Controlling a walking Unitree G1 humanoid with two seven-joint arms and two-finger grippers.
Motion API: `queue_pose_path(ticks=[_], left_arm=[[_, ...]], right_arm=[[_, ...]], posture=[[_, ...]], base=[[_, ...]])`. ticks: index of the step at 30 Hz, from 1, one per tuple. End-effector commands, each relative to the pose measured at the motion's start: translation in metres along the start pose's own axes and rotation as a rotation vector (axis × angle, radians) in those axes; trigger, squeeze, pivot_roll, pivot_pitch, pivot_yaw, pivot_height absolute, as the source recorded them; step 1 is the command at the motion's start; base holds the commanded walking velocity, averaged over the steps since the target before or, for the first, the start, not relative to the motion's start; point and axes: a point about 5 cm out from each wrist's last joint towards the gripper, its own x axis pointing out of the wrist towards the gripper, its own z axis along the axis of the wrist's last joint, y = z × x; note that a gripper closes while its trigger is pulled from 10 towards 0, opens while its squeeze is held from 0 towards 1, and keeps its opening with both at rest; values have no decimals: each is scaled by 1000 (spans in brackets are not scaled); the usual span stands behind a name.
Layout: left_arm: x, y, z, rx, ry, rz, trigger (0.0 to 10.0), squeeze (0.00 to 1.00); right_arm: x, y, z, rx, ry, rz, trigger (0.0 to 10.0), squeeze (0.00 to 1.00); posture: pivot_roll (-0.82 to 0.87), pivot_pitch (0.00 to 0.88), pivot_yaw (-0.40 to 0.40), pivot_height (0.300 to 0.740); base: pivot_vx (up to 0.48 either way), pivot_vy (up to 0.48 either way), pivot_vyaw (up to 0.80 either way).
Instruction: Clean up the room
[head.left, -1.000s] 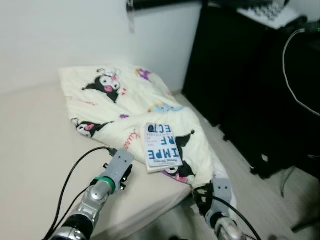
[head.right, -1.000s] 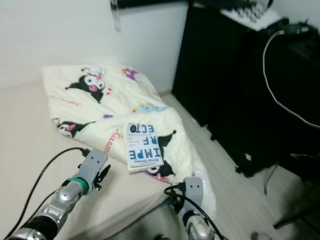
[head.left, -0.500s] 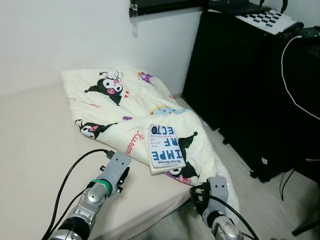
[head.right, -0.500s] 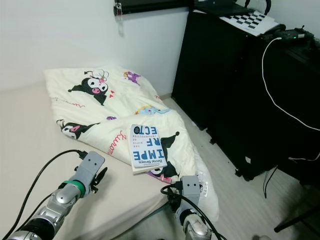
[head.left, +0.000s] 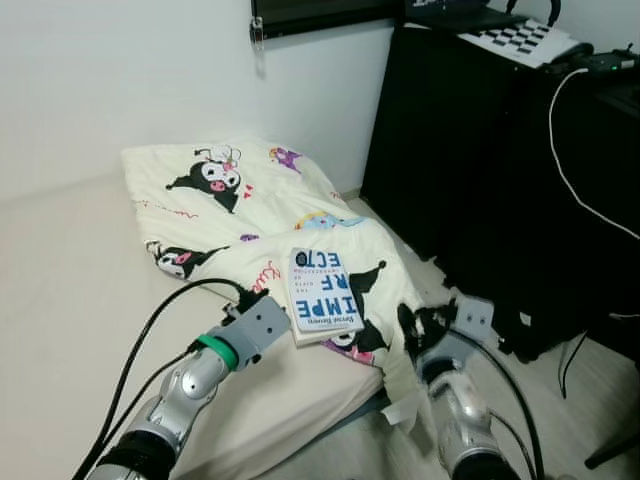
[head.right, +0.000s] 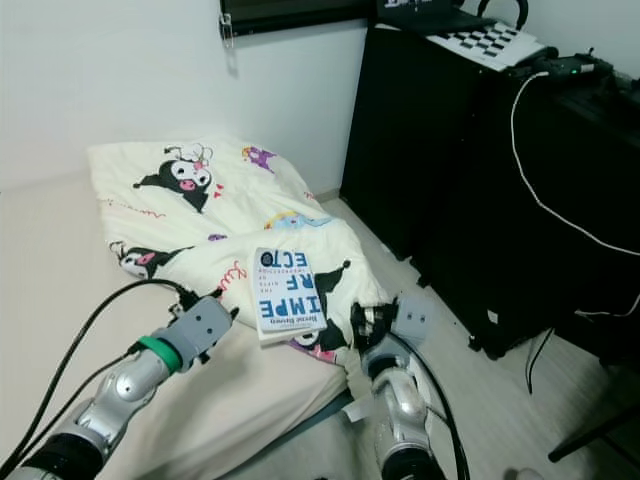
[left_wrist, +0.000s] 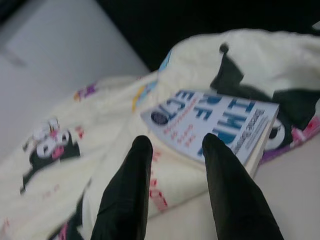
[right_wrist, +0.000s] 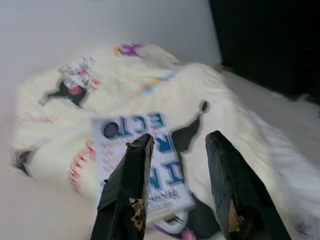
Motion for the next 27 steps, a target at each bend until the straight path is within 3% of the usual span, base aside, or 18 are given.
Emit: queue_pose_path(ticks=[1, 4, 13, 27], left_arm=[[1, -6, 6, 12, -21, -33, 10000, 0], [8, -9, 16, -7, -42, -29, 10000, 0], [12, -17, 25, -19, -53, -39, 10000, 0], [9, -14, 26, -17, -41, -42, 10000, 0]], right_arm=[[4, 5, 3, 45, -12, 13, 10000, 0], [9, 18, 4, 51, -4, 77, 10000, 0], [3, 26, -8, 76, 48, 116, 10000, 0], [0, 30, -11, 72, 65, 127, 10000, 0]], posture=[[67, 89, 30, 730], [71, 93, 28, 715], [69, 99, 32, 715], [72, 101, 42, 700]], base=[[0, 0, 0], [0, 0, 0], [0, 0, 0], [0, 0, 0]])
